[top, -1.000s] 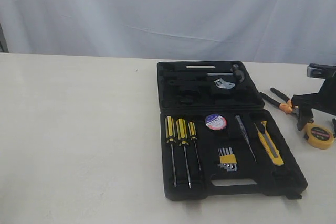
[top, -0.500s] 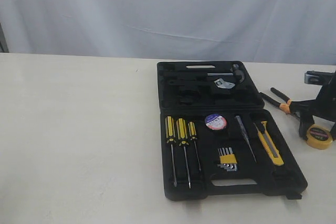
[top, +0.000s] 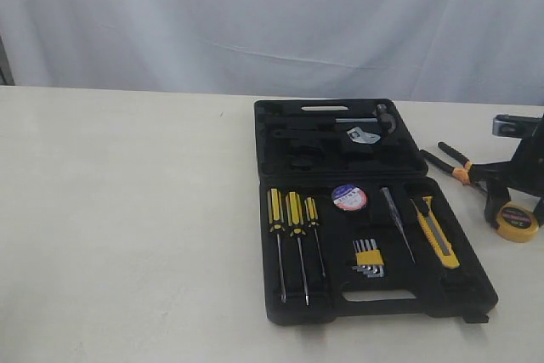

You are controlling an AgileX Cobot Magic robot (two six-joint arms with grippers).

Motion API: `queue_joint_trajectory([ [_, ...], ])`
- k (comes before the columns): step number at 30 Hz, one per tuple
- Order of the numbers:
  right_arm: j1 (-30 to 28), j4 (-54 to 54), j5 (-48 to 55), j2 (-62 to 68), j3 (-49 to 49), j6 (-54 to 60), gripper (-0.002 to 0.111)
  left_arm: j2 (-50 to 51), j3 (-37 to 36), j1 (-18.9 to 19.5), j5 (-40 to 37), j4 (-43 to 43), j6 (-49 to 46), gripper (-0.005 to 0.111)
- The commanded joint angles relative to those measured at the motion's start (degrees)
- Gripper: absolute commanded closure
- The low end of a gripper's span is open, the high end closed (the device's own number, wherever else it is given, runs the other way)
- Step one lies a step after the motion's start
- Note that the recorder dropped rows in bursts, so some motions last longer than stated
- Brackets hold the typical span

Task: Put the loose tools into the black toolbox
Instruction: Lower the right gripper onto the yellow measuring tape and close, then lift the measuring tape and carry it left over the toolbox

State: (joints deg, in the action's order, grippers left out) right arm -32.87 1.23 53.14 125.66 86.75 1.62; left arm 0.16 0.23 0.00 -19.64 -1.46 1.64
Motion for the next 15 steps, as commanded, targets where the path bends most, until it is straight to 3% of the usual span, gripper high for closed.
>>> queue_joint_trajectory([
  [1, -0.3, 0.2, 1.3, -2.3, -0.2, 2.2, 0.082, -0.2, -0.2, -0.4, 0.0, 0.0, 0.1, 0.107],
  [10, 0.7, -3.8, 4.5, -9.5, 0.6, 8.1, 0.082, -0.2, -0.2, -0.4, 0.0, 0.0, 0.1, 0.107],
  [15, 5.0, -3.7, 7.2, -9.2, 8.6, 8.2, 0.082, -0.2, -0.2, -0.4, 0.0, 0.0, 0.1, 0.107],
])
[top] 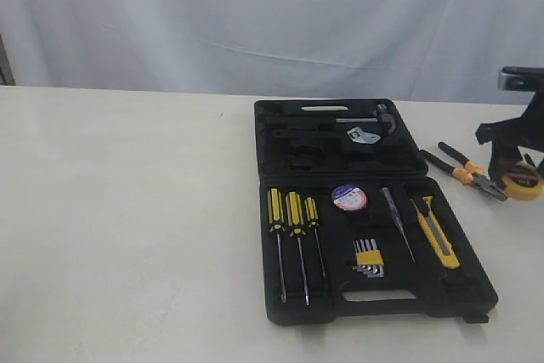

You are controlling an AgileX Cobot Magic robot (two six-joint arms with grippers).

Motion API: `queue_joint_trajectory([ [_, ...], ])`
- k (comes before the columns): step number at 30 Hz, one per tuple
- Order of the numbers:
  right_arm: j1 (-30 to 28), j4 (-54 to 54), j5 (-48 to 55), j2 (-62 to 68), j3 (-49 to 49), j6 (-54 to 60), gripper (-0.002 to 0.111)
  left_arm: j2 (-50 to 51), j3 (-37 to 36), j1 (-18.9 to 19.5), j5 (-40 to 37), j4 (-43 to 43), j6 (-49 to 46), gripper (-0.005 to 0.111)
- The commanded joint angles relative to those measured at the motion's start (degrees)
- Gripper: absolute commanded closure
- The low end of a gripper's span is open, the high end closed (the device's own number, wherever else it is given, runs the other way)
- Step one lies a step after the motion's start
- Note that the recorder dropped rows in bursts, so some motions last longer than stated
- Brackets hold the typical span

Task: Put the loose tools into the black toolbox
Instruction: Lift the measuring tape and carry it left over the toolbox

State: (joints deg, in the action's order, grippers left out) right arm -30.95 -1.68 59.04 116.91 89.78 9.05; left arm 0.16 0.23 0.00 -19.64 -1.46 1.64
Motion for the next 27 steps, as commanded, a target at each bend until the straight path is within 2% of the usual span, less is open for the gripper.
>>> queue_joint_trajectory([
  [1, 3.9, -0.8, 1.3, -0.1, 7.2, 0.8, 0.082, -0.2, -0.2, -0.4, 0.0, 0.0, 0.1, 0.107],
  [13, 13.9, -0.5, 4.9, 11.7, 30.6, -4.9, 0.082, -0.2, -0.2, -0.4, 0.0, 0.0, 0.1, 0.107],
  [27, 14.6, -0.5, 3.3, 21.0, 32.6, -6.9, 0.082, -0.2, -0.2, -0.4, 0.0, 0.0, 0.1, 0.107],
])
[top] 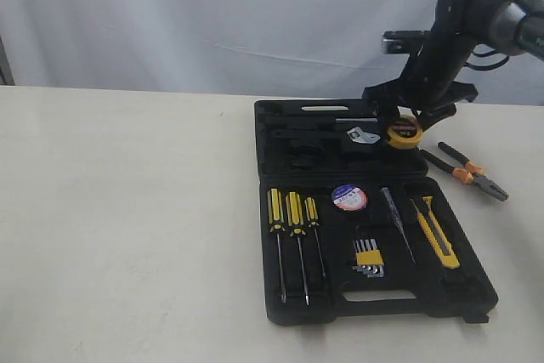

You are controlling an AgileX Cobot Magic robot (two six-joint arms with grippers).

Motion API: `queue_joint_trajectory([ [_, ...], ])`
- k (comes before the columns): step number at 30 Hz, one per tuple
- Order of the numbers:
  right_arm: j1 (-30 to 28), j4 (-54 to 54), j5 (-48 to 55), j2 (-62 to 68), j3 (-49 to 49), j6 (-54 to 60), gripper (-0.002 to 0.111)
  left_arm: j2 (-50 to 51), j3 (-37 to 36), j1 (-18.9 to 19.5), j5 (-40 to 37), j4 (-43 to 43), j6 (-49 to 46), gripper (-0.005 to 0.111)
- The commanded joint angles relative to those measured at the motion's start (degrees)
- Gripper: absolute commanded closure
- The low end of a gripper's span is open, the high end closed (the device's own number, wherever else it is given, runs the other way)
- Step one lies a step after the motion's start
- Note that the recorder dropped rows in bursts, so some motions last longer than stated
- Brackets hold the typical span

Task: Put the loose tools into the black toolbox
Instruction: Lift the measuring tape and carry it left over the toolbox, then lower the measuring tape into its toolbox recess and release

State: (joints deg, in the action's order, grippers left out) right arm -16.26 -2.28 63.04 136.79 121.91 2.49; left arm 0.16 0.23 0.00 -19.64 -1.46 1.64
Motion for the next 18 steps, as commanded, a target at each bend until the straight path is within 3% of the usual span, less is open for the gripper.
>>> queue_joint_trajectory([
  [1, -0.1, 0.1, -0.8, 1.6, 0.5, -0.3, 0.082, -0.2, -0.2, -0.4, 0.0, 0.0, 0.1, 0.107],
  [9, -0.1, 0.4, -2.8, 4.4, 0.6, -0.3, 0.082, -0.2, -0.2, -0.4, 0.0, 0.0, 0.1, 0.107],
  [18, -0.1, 0.4, 2.2, 6.2, 0.6, -0.3, 0.082, -0.2, -0.2, -0.4, 0.0, 0.0, 0.1, 0.107],
])
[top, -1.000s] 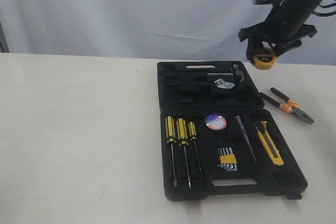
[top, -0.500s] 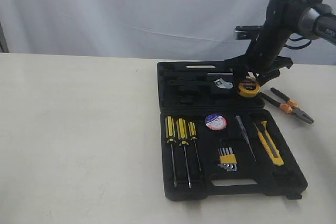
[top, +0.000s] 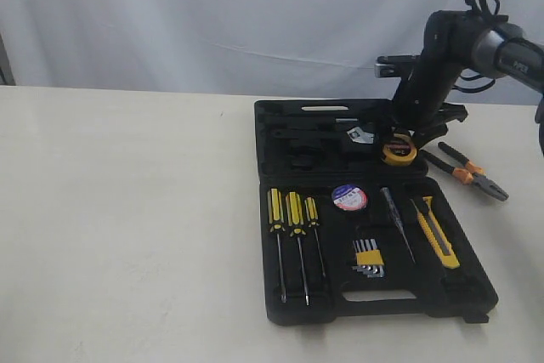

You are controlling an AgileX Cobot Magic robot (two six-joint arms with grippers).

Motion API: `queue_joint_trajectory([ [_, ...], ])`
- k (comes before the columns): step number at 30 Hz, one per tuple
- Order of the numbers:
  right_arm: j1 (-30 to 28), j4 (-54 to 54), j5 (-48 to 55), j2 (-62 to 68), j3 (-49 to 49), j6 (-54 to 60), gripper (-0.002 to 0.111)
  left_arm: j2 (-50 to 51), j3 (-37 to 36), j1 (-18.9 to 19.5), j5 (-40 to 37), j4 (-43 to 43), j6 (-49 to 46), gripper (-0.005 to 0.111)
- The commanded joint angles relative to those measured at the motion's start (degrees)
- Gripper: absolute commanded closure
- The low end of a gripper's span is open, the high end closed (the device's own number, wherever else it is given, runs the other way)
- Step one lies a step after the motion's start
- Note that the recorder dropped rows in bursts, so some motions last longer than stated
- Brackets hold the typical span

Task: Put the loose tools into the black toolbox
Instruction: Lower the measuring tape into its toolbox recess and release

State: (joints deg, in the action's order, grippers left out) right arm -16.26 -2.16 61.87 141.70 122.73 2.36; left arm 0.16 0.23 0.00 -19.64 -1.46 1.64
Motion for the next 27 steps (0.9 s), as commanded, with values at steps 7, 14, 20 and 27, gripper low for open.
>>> queue_joint_trajectory([
  [7, -0.1, 0.3, 5.8, 1.3, -0.2, -0.2, 0.078, -0.2, -0.2, -0.4, 0.0, 0.0, 0.1, 0.107],
  [14, -0.1, 0.3, 7.3, 1.3, -0.2, -0.2, 0.027, -0.2, -0.2, -0.4, 0.0, 0.0, 0.1, 0.107],
  [20, -0.1, -0.7, 7.4, 0.0, -0.2, -0.2, 0.028, -0.2, -0.2, -0.4, 0.0, 0.0, 0.1, 0.107],
  [27, -0.1, -1.8, 6.4, -3.4, -0.2, 0.6, 0.073, -0.2, -0.2, -0.4, 0.0, 0.0, 0.1, 0.107],
])
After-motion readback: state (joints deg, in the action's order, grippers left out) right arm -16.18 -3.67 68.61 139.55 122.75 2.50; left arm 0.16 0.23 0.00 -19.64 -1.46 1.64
